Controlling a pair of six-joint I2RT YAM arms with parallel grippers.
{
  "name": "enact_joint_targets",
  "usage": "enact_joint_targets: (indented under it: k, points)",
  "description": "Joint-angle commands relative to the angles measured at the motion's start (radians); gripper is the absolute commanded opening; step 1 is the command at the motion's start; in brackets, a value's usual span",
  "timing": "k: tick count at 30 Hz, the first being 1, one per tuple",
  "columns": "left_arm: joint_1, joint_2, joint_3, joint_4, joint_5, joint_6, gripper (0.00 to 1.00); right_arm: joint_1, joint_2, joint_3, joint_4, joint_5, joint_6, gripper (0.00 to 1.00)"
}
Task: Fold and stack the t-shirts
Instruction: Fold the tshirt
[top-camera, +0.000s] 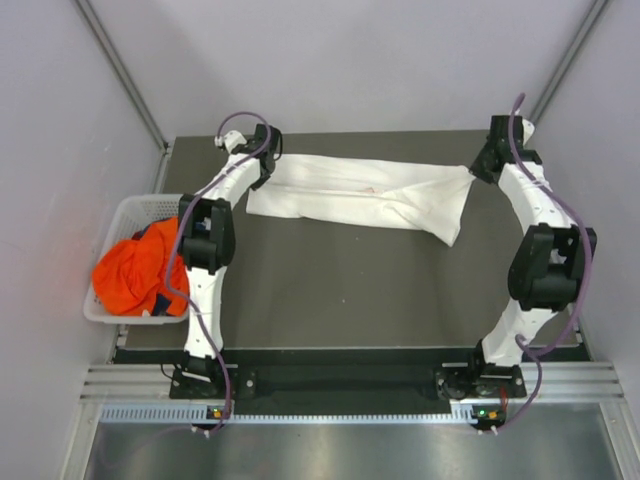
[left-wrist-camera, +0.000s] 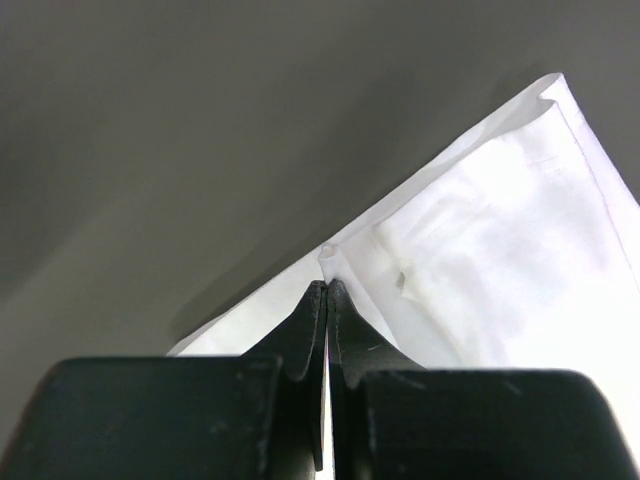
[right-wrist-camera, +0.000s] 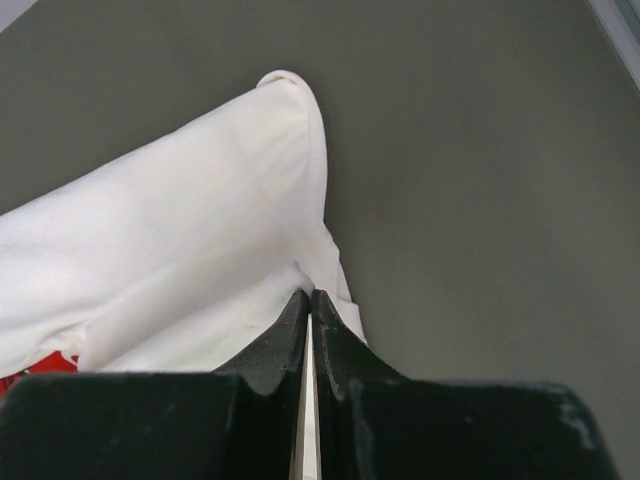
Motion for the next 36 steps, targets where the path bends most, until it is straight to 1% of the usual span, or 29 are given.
enact_joint_targets:
  k: [1, 5, 13, 14, 15, 17, 18, 19, 23, 24, 25, 27, 28, 30, 32, 33, 36]
  points:
    - [0.019, 0.037, 0.048, 0.050, -0.026, 0.029, 0.00, -0.012, 0.050, 0.070, 0.017, -0.014, -0.044, 0.00]
    - [0.026, 0.065, 0.065, 0.057, -0.010, 0.028, 0.00, -0.014, 0.103, 0.111, 0.001, -0.047, -0.063, 0.00]
    - [0.026, 0.100, 0.088, 0.125, 0.010, 0.064, 0.00, -0.015, 0.191, 0.163, 0.000, -0.077, -0.066, 0.00]
    - [0.026, 0.100, 0.089, 0.126, 0.007, 0.074, 0.02, -0.015, 0.199, 0.171, -0.003, -0.080, -0.067, 0.00]
    - [0.026, 0.099, 0.091, 0.133, 0.004, 0.081, 0.10, -0.015, 0.212, 0.177, -0.003, -0.083, -0.066, 0.00]
    - [0.026, 0.093, 0.092, 0.136, -0.005, 0.097, 0.19, -0.015, 0.223, 0.198, -0.008, -0.089, -0.070, 0.00]
    - [0.026, 0.085, 0.092, 0.133, -0.009, 0.097, 0.28, -0.015, 0.234, 0.208, -0.012, -0.089, -0.073, 0.01]
    - [0.026, 0.077, 0.091, 0.131, -0.016, 0.100, 0.32, -0.015, 0.238, 0.224, -0.017, -0.089, -0.072, 0.03]
    - [0.023, 0.031, 0.079, 0.139, -0.019, 0.136, 0.45, -0.015, 0.275, 0.277, -0.026, -0.124, -0.081, 0.06]
    - [0.022, 0.024, 0.077, 0.146, -0.016, 0.158, 0.47, -0.015, 0.300, 0.292, -0.046, -0.127, -0.083, 0.06]
    - [0.019, 0.016, 0.077, 0.152, -0.014, 0.201, 0.52, -0.015, 0.311, 0.319, -0.052, -0.129, -0.086, 0.06]
    - [0.016, -0.012, 0.065, 0.168, -0.014, 0.239, 0.58, -0.015, 0.337, 0.341, -0.063, -0.135, -0.093, 0.06]
    - [0.014, -0.021, 0.056, 0.177, -0.013, 0.277, 0.59, -0.015, 0.343, 0.358, -0.069, -0.133, -0.104, 0.07]
    - [0.016, -0.050, 0.037, 0.176, 0.001, 0.307, 0.59, -0.020, 0.367, 0.381, -0.081, -0.130, -0.112, 0.09]
    - [0.014, -0.073, 0.022, 0.165, 0.012, 0.319, 0.59, -0.025, 0.384, 0.424, -0.100, -0.138, -0.118, 0.15]
    - [0.014, -0.096, -0.001, 0.157, 0.045, 0.330, 0.59, -0.028, 0.398, 0.447, -0.100, -0.139, -0.121, 0.25]
    - [0.006, -0.153, -0.061, 0.153, 0.102, 0.386, 0.59, -0.035, 0.397, 0.475, -0.146, -0.149, -0.119, 0.39]
